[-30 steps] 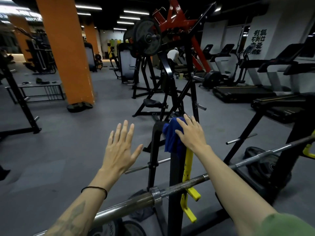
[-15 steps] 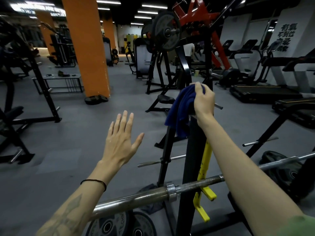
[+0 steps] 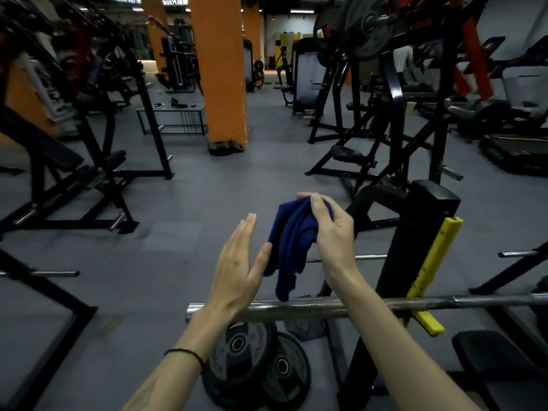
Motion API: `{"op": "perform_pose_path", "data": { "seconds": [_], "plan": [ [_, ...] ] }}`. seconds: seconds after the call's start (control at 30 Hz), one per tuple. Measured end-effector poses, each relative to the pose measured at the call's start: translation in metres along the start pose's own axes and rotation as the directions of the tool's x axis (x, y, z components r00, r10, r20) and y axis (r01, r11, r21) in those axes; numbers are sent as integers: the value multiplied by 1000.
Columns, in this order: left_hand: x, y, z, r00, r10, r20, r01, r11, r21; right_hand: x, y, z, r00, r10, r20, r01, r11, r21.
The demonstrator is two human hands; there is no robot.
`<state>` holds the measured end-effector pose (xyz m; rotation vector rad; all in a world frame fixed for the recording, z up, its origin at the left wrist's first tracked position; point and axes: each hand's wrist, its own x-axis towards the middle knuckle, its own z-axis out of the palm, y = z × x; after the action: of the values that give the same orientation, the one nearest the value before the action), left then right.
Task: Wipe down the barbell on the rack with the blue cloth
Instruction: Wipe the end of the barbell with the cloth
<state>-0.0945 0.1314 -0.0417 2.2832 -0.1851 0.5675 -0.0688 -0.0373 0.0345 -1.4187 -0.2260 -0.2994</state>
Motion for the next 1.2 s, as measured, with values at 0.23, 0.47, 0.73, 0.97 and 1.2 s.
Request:
{"op": "perform_pose_path", "data": {
  "seconds": [0.23,0.47,0.73,0.97,1.2],
  "plan": [
    [-62,-43,-8,992,-125,8,124,980,-153,-52,50,47,986,134,101,-139,989,41],
    [-106,-80,-18,937,-347,-41,321,901,-293,-87,95,56,957,248,152,-250,968,-4],
    [-126,-105,-34,885,-436,-164,388,884,-260,-114,138,30,918,267,294,-174,936,-305],
    [-108,-111,-53,873,-389,-294,321,912,-254,-124,170,22,957,235,173,-125,867,-483],
    [-88,-127,-44,847,-401,-348,360,916,-179,-118,176,-3,966,171,194,14,714,-700]
  ]
}}
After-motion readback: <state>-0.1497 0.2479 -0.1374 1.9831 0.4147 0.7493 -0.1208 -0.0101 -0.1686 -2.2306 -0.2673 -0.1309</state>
